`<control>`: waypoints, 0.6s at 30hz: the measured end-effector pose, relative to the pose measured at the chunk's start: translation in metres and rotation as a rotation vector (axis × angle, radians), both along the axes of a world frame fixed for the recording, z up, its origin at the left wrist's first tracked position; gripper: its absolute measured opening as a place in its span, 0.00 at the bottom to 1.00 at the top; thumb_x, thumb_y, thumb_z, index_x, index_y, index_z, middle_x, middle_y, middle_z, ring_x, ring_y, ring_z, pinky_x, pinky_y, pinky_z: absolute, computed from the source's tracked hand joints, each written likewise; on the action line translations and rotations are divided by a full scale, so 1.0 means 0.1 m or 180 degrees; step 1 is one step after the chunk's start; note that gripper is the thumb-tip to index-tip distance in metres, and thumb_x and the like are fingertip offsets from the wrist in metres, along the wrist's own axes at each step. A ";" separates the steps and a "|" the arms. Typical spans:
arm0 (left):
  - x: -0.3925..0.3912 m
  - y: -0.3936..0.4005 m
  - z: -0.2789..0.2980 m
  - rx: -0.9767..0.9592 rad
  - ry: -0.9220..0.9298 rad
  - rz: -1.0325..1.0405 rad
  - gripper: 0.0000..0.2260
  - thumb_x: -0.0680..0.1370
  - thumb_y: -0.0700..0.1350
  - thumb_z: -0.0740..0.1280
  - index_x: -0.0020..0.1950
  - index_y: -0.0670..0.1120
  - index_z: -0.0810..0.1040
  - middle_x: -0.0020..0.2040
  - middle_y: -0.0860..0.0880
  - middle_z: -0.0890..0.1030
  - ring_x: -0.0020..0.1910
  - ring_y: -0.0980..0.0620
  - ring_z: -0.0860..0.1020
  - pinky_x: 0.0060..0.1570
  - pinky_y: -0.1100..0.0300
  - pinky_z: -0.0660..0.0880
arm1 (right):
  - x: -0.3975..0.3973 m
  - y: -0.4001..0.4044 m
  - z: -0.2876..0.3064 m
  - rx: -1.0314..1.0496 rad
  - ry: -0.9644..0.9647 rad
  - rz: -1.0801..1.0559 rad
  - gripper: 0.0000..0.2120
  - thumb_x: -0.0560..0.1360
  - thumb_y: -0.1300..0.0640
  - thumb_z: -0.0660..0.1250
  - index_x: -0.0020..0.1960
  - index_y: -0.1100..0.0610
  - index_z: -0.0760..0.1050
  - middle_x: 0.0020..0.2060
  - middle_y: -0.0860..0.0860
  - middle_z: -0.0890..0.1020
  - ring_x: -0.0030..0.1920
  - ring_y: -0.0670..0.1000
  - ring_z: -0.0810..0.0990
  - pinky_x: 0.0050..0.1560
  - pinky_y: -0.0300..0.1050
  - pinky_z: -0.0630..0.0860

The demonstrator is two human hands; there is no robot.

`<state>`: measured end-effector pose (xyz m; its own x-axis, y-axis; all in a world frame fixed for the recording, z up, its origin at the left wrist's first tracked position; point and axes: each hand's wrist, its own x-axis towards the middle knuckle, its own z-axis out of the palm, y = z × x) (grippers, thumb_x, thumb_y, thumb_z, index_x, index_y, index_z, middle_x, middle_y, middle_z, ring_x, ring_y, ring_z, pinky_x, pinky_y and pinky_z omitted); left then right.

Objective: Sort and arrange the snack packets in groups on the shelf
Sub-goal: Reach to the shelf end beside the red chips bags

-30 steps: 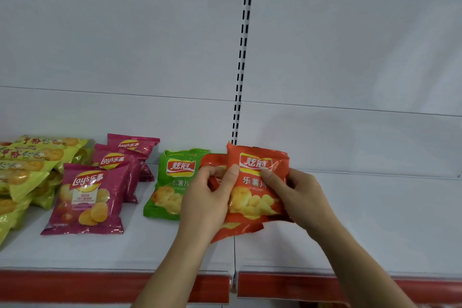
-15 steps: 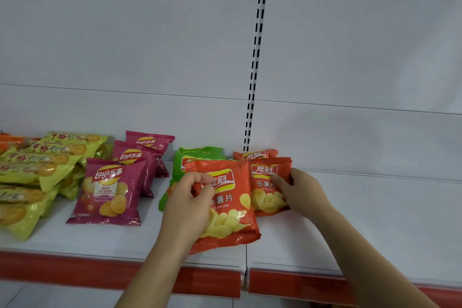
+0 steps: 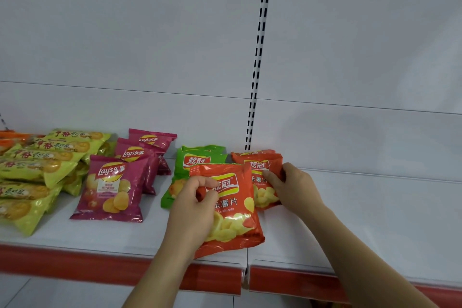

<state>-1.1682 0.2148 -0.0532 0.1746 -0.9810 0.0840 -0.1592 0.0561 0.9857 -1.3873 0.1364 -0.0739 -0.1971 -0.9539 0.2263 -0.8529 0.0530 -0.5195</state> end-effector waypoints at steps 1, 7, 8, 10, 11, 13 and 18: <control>-0.01 0.00 0.00 -0.0006 0.0014 -0.0014 0.07 0.84 0.42 0.64 0.52 0.53 0.78 0.51 0.61 0.78 0.48 0.60 0.79 0.39 0.63 0.77 | 0.00 0.00 0.00 0.0030 0.0058 -0.0086 0.22 0.78 0.34 0.60 0.50 0.54 0.72 0.44 0.49 0.82 0.45 0.52 0.80 0.46 0.49 0.78; -0.04 0.00 0.02 0.0035 0.0046 -0.0074 0.07 0.83 0.41 0.65 0.53 0.53 0.78 0.49 0.60 0.77 0.45 0.61 0.79 0.35 0.68 0.77 | 0.02 0.07 0.00 0.0104 0.0024 -0.0400 0.24 0.77 0.33 0.61 0.55 0.54 0.72 0.48 0.52 0.82 0.49 0.55 0.80 0.48 0.49 0.78; -0.05 0.00 0.02 0.0034 0.0045 -0.0093 0.07 0.83 0.41 0.65 0.53 0.54 0.78 0.49 0.60 0.77 0.45 0.61 0.79 0.32 0.70 0.76 | 0.02 0.09 0.02 0.0054 -0.0056 -0.0439 0.24 0.77 0.34 0.61 0.58 0.55 0.72 0.50 0.52 0.82 0.50 0.55 0.80 0.48 0.49 0.77; -0.07 -0.01 0.03 -0.0008 0.0043 -0.0129 0.08 0.83 0.40 0.65 0.54 0.54 0.78 0.49 0.59 0.78 0.45 0.60 0.80 0.30 0.71 0.75 | -0.01 0.20 0.09 -0.0207 -0.0221 -0.0543 0.24 0.78 0.36 0.61 0.60 0.55 0.73 0.51 0.51 0.82 0.50 0.53 0.80 0.47 0.47 0.75; -0.08 -0.02 0.03 -0.0041 0.0059 -0.0154 0.08 0.83 0.40 0.66 0.54 0.54 0.77 0.50 0.59 0.78 0.46 0.59 0.80 0.30 0.71 0.76 | -0.01 0.28 0.15 -0.0395 -0.0308 -0.0569 0.22 0.79 0.37 0.60 0.59 0.54 0.74 0.49 0.50 0.82 0.48 0.51 0.79 0.45 0.46 0.73; -0.10 -0.05 0.02 -0.0136 0.0090 -0.0229 0.08 0.83 0.41 0.67 0.54 0.56 0.76 0.53 0.58 0.78 0.49 0.58 0.80 0.33 0.70 0.76 | -0.02 0.46 0.24 -0.0600 -0.0642 -0.0408 0.18 0.79 0.38 0.59 0.51 0.51 0.77 0.44 0.46 0.83 0.43 0.46 0.79 0.41 0.44 0.72; -0.28 -0.08 -0.02 -0.0403 0.0139 -0.0452 0.13 0.82 0.42 0.70 0.53 0.62 0.75 0.57 0.55 0.81 0.53 0.56 0.82 0.45 0.59 0.83 | 0.10 0.88 0.30 0.0023 -0.1330 0.0675 0.16 0.75 0.36 0.66 0.47 0.48 0.80 0.39 0.42 0.85 0.40 0.43 0.84 0.41 0.43 0.82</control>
